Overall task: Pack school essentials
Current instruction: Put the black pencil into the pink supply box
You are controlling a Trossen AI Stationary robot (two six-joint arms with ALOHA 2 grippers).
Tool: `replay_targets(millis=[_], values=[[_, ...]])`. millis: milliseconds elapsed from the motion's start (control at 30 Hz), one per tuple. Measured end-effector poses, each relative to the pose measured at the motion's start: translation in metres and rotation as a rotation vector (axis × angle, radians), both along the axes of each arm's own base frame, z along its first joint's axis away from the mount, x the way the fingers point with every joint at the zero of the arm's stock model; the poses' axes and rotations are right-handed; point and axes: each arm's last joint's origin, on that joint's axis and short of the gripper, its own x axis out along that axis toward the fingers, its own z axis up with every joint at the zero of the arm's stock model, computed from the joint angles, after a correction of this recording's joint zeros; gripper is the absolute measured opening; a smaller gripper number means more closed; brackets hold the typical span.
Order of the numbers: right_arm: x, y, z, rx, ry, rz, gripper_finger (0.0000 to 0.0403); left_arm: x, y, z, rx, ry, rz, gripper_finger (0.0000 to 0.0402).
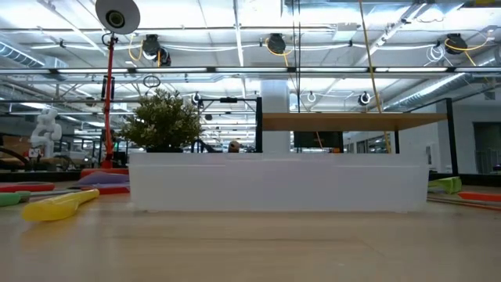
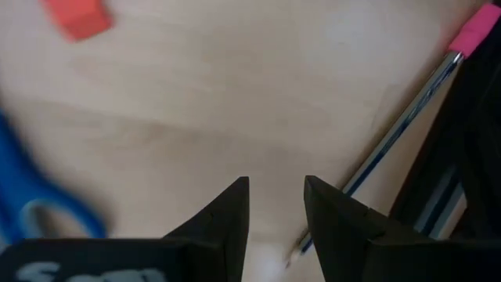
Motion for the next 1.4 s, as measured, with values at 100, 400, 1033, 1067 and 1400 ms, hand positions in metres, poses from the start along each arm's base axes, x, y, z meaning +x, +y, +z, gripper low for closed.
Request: replay_targets(millis=[100, 400, 1033, 1067, 1400], values=[[-0.005, -0.003, -0.009, 0.022, 0.044, -0.003, 0.0116, 0.001, 0.002, 0.0, 0.002, 0.0, 0.007, 0.0026], [-0.012, -0.005, -0.011, 0.154, 0.22, 0.004, 0.0116, 0.004, 0.008, 0.0, 0.01, -0.001, 0.024, 0.0026], [-0.023, -0.014, -0.034, 0.149, 0.257, -0.006, 0.0042, 0.008, 0.017, 0.001, 0.038, -0.009, 0.036, 0.0026], [-0.023, -0.013, -0.035, 0.158, 0.251, -0.002, 0.0038, 0.008, 0.017, 0.001, 0.038, -0.009, 0.036, 0.0026], [-0.02, -0.006, -0.039, 0.195, 0.134, -0.005, 0.0025, 0.008, 0.017, 0.001, 0.038, -0.01, 0.036, 0.0026]])
